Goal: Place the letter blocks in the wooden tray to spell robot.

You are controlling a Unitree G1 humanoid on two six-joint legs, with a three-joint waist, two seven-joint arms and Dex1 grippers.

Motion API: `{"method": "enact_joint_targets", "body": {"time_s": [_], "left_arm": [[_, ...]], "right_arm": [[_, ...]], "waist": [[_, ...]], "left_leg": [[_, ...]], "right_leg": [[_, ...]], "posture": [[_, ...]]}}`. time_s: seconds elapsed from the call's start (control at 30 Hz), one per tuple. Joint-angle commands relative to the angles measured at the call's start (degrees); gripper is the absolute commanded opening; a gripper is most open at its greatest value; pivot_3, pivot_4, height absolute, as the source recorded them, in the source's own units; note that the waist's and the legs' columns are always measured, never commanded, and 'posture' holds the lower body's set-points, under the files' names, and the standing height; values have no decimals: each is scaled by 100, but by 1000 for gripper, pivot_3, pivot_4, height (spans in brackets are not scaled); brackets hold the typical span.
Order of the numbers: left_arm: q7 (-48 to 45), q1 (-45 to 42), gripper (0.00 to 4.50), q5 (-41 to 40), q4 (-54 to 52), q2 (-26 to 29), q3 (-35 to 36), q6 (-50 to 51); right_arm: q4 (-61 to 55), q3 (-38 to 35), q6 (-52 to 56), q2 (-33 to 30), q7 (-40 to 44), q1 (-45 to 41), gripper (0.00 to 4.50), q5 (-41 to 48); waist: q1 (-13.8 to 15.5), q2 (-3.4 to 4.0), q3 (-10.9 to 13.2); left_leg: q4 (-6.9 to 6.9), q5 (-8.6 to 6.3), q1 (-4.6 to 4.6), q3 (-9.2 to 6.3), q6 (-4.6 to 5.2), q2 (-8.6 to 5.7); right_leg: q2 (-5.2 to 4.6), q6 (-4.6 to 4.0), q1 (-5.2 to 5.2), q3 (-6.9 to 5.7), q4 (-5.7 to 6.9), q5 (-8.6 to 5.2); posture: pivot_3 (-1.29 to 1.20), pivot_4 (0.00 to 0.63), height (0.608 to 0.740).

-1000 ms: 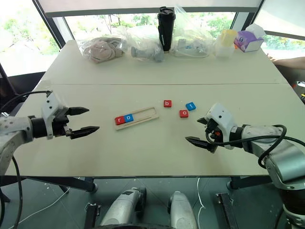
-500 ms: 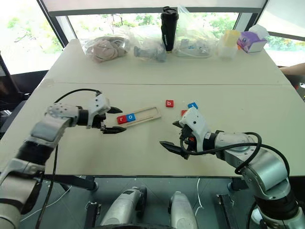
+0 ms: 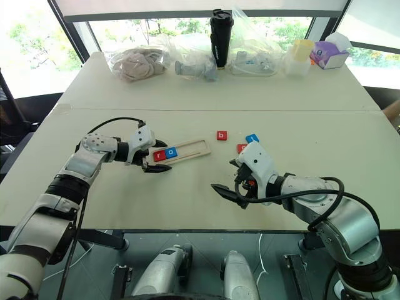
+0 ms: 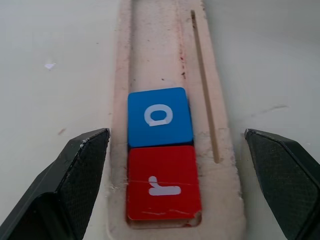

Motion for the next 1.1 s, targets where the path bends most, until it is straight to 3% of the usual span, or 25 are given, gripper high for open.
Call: {"method": "enact_joint_targets", "body": {"time_s": [0.03,0.27,0.57,1.03,1.1], "left_arm": [[-85,12,3259,226,220,-19,-109,19],[-300,23,3138,330,99,49,-195,-296],[-1461,497,3138,324,-998,722,-484,-1086],[-989,416,3138,353,-676,475,-317,-520],[-1081,464,4179,315,-720,492,-348,-491]], "right_arm": [[-93,-175,-116,-45,-11,-25,4500,13],[66,-259,-287,-185,103,104,4500,-67],[371,-408,-525,-344,262,211,4500,-157],[465,-290,-632,-210,203,264,4500,-238],[481,-262,-641,-202,208,248,4500,-247]], "waist": [[2,-1,-2],[2,-2,-5],[-30,0,-5],[14,11,-14],[10,12,-14]], "left_leg": [[1,0,1,0,0,0],[4,0,8,-1,1,0],[-7,0,7,-1,0,2],[2,0,36,-2,2,1],[2,-4,52,-2,-5,1]], "right_leg": [[0,0,1,0,0,0],[0,0,8,0,2,0],[-1,-1,2,1,1,-1],[-1,-20,26,-1,-1,-11],[-3,-22,31,0,-3,-12]], "posture": [[0,150,740],[0,150,740],[0,150,740],[0,150,740],[0,150,740]]}}
